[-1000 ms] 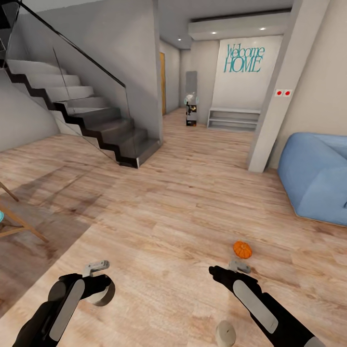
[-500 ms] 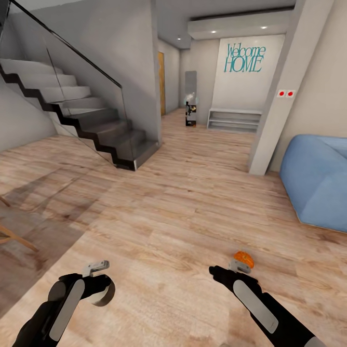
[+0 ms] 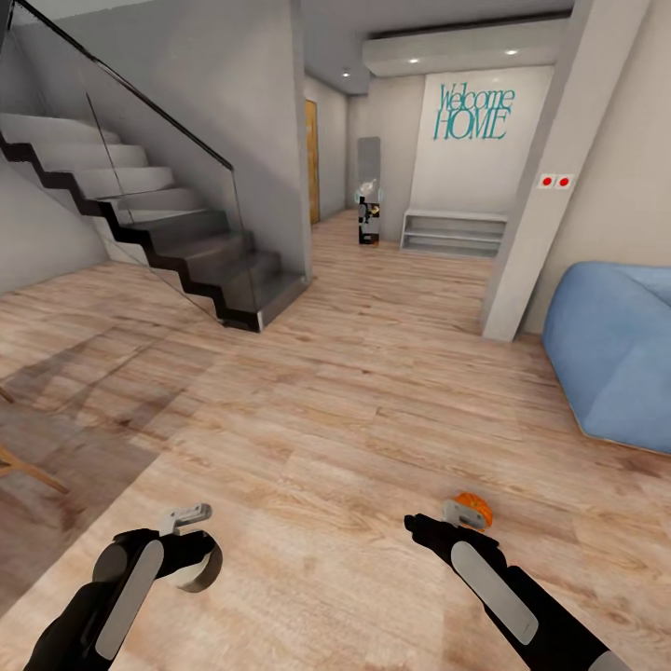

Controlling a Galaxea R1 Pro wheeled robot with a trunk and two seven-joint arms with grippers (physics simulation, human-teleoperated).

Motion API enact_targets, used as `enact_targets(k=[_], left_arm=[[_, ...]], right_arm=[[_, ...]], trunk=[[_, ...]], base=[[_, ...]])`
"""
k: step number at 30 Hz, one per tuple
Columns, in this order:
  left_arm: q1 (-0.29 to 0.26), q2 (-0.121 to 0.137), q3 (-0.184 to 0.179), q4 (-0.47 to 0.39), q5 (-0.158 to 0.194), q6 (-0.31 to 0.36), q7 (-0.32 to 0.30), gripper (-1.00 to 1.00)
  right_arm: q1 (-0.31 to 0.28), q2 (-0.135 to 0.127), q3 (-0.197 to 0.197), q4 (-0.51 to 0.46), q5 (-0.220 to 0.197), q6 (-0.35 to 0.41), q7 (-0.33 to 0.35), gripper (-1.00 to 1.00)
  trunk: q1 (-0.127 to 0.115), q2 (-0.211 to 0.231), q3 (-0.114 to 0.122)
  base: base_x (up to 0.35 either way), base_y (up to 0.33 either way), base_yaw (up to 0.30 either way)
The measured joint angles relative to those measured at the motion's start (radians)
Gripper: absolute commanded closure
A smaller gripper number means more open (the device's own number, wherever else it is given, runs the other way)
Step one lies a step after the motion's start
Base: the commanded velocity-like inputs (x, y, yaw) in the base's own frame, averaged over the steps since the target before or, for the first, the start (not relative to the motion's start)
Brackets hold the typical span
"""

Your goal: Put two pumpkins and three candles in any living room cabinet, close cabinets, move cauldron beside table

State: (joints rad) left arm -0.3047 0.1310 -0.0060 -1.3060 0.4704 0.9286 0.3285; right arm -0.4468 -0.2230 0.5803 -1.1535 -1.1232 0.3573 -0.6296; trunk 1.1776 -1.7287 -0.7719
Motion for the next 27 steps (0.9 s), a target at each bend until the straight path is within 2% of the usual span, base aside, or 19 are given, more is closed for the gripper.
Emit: enact_targets(k=[8,16,27], left_arm=[[0.0,-0.001,0.0,0.0,0.002,0.0,0.0,1.0],[0.0,-0.001,0.005,-0.022,0.002,-0.001,0.0,1.0],[0.001,-0.001,0.004,-0.045,0.004,0.001,-0.007,1.0]], right_arm=[[0.0,0.0,0.0,0.0,0.0,0.0,0.0,-1.0],[0.0,0.0,0.0,0.001,0.001,0.0,0.0,-1.0],[0.0,0.0,-0.002,0.019,-0.003,0.02,-0.014,-1.0]], trunk=[[0.0,0.0,0.0],[0.0,0.0,0.0],[0.042,-0.077,-0.034]], base=[[0.111,0.005,0.0],[0.018,0.0,0.0],[0.0,0.0,0.0]])
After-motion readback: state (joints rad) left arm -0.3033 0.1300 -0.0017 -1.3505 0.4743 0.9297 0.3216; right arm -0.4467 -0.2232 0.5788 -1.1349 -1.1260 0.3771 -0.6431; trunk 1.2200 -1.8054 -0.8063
